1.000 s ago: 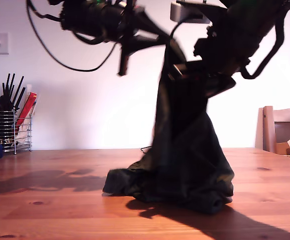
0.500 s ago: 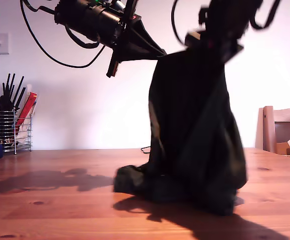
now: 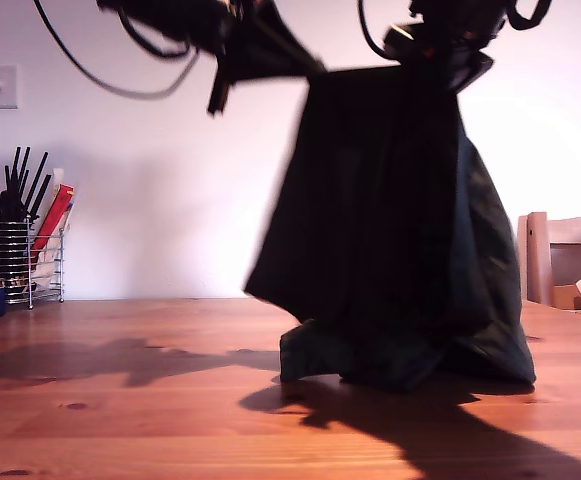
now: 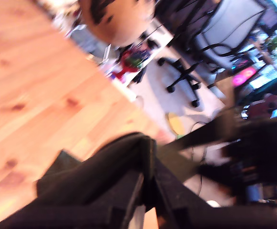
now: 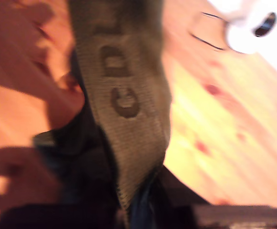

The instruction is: Fold the underwear in front of you. After folding it, place it to the left side.

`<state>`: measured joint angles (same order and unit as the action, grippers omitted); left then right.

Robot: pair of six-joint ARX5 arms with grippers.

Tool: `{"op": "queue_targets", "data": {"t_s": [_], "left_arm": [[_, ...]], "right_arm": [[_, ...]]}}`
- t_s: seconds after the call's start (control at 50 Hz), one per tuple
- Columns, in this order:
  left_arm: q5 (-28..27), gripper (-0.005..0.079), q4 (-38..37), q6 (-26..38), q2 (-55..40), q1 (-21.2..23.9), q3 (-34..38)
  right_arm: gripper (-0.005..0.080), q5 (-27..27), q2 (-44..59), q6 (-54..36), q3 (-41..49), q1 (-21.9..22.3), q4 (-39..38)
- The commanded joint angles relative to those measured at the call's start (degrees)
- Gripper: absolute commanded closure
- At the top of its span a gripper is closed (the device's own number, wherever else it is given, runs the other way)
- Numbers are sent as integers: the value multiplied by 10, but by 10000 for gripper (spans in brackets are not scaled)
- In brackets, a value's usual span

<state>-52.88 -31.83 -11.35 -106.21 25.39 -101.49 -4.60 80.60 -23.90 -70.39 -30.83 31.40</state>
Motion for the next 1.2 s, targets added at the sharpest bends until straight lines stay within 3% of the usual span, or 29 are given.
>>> {"op": "queue_targets", "data": {"t_s": [0.0,0.4,0.78,1.18], "left_arm": [[-12,763,8,3,6,-3,-13],[-43,763,6,-24,6,21,-84],[-53,763,7,-59,6,45,-95],[-58,763,-16,-67,10,48,-184]], "right_arm": [[541,12,-6,15,-1,-1,-6],[429,77,-6,110,-1,-19,-28],[410,42,-3,162,-1,-50,-56],[399,11,1,182,-1,-50,-7]]}}
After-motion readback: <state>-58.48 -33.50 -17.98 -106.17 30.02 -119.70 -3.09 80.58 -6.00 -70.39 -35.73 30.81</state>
